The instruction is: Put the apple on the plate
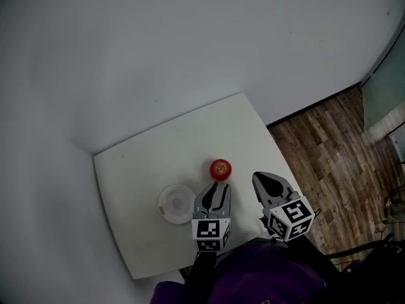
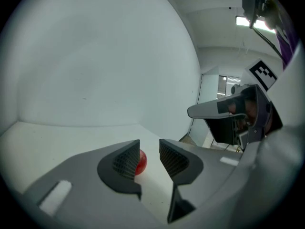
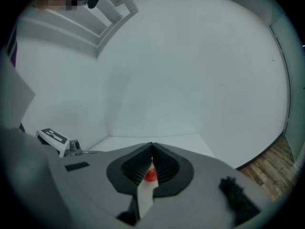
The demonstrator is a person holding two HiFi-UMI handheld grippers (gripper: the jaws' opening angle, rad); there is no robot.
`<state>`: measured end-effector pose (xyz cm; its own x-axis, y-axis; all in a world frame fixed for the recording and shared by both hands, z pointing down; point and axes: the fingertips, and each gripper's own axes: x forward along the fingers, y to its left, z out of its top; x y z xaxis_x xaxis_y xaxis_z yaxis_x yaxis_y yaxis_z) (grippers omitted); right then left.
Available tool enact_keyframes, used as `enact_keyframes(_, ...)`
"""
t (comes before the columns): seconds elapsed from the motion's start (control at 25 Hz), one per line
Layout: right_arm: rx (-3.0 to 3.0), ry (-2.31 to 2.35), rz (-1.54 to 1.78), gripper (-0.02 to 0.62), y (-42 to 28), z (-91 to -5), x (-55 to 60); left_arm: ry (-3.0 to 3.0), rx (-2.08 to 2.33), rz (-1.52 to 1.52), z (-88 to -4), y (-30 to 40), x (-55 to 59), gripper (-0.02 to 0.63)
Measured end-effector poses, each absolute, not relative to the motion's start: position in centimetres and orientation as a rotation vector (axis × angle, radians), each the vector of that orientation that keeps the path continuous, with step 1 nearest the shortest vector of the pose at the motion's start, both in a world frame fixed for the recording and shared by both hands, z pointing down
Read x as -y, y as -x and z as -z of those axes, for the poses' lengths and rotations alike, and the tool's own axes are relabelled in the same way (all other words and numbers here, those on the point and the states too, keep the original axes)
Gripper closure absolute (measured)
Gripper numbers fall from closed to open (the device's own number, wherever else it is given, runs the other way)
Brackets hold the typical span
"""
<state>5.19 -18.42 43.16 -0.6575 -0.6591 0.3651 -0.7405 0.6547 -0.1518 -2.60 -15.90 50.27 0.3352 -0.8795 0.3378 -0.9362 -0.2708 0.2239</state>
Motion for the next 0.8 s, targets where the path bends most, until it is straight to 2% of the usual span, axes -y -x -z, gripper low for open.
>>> enact_keyframes(0.6,2.53,-1.203,-0.43,0.584,-6.8,-43.7,18.8,-2.292,1.532,-0.351,-53.2,2.3,18.3,0.44)
enact_keyframes(0.8,2.518,-1.207,-0.439,0.584,-6.6,-44.1,19.1,-2.302,1.525,-0.395,-54.1,2.6,19.3,0.402)
